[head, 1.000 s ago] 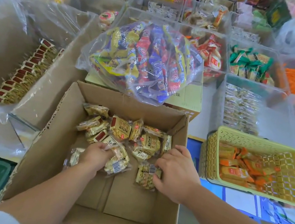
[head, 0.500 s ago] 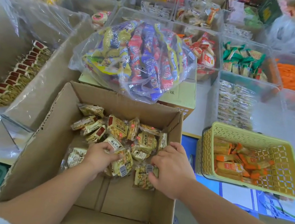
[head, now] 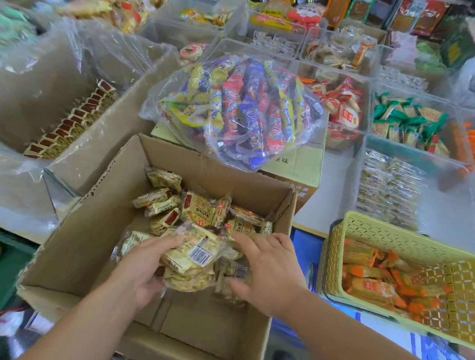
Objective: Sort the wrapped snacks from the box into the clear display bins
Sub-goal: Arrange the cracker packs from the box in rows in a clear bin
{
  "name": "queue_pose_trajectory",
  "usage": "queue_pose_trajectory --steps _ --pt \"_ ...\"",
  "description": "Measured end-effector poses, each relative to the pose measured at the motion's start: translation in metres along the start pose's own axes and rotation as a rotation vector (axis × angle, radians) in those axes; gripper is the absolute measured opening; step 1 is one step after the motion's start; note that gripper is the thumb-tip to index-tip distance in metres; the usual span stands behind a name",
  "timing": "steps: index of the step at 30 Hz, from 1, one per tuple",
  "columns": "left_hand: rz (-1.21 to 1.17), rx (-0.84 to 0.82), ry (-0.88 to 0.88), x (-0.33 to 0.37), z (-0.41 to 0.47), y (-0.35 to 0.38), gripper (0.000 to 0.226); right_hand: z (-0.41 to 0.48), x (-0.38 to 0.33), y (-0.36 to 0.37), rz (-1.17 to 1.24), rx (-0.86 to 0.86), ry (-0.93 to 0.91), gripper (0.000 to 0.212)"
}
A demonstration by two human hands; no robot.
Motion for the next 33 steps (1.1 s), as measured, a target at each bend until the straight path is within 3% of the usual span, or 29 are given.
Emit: queue_pose_trajectory --steps 4,9,15,19,21,22,25,28,33 --pt "-0.109 -0.004 0.14 0.002 -0.052 0.025 0.04 -0.011 0.0 -0.026 0.296 0.041 -0.154 0.089" --pt "-0.003 -0.031 0.304 -0.01 -0.11 0.092 0.029 -0.056 0.027 -0.075 0.437 0.179 -0.406 0.064" --pt "-0.128 -0.001 0.338 -0.055 -0.139 0.192 0.042 -0.11 0.115 -0.098 0.542 0.175 -0.459 0.057" --pt "-0.205 0.037 0.294 -0.076 -0.142 0.241 0.07 -0.132 0.171 -0.107 0.744 0.163 -0.361 0.048" --pt "-0.164 0.09 0.302 -0.084 -0.142 0.256 0.075 -0.141 0.198 -0.114 0.923 0.214 -0.25 0.031" --pt "-0.135 0.121 0.318 -0.086 -0.142 0.262 0.075 -0.144 0.212 -0.116 1.028 0.221 -0.156 0.024" --pt "-0.061 0.17 0.371 -0.091 -0.142 0.278 0.071 -0.151 0.248 -0.112 1.291 0.114 0.116 0.036" --pt "0.022 0.151 0.43 -0.088 -0.141 0.299 0.069 -0.154 0.264 -0.109 1.487 -0.03 0.152 0.028" --pt "0.16 -0.028 0.451 -0.081 -0.133 0.351 0.051 -0.152 0.284 -0.107 1.573 -0.054 0.183 0.026"
Point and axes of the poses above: each hand's wrist, its own z-axis towards the middle knuckle, its own y-axis out of the palm, x = y × z, the point moved 6 cm from there along z, towards the middle knuckle, and after that the axes turned 1 degree about y, right-handed, at the moved point
